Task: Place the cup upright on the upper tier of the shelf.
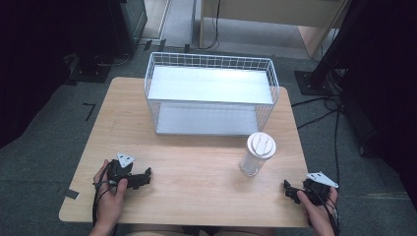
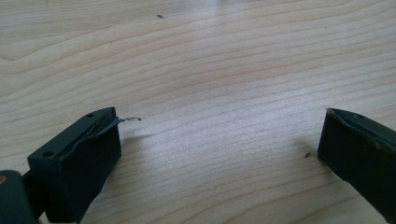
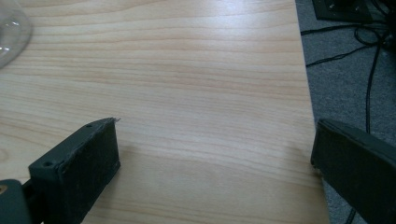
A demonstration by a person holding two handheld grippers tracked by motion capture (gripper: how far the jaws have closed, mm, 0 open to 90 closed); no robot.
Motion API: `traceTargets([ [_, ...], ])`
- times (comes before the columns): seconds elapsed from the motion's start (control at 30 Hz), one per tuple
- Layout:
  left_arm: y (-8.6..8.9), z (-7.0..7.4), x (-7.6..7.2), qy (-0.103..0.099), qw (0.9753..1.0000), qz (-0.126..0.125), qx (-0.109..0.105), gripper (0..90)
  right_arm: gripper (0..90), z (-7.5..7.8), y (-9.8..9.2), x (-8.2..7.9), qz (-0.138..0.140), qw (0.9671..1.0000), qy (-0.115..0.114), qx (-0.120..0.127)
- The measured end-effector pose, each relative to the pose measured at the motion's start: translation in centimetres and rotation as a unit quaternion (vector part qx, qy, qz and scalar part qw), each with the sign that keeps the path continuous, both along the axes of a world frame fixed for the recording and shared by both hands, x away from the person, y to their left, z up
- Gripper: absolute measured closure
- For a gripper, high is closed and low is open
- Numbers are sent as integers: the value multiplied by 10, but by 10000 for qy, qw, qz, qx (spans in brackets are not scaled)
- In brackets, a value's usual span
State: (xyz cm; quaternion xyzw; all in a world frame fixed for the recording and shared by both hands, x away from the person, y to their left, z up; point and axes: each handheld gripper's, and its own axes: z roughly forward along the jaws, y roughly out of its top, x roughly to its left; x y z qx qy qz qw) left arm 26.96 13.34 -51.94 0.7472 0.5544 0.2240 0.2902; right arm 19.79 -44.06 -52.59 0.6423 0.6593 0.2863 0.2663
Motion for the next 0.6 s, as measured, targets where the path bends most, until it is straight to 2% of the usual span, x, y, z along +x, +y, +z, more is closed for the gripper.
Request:
traceTargets([
  [0.2, 0, 0, 0, -6, 10000, 11, -15, 0, 12, 3, 8, 2, 100, 9999, -81, 35],
  [0.4, 0, 0, 0, 3, 10000, 2, -2, 0, 13, 12, 20, 5, 289, 9987, -289, 299],
  [0.6, 0, 0, 0, 3, 10000, 1, -2, 0, 13, 13, 32, 9, 490, 9979, -281, 310],
])
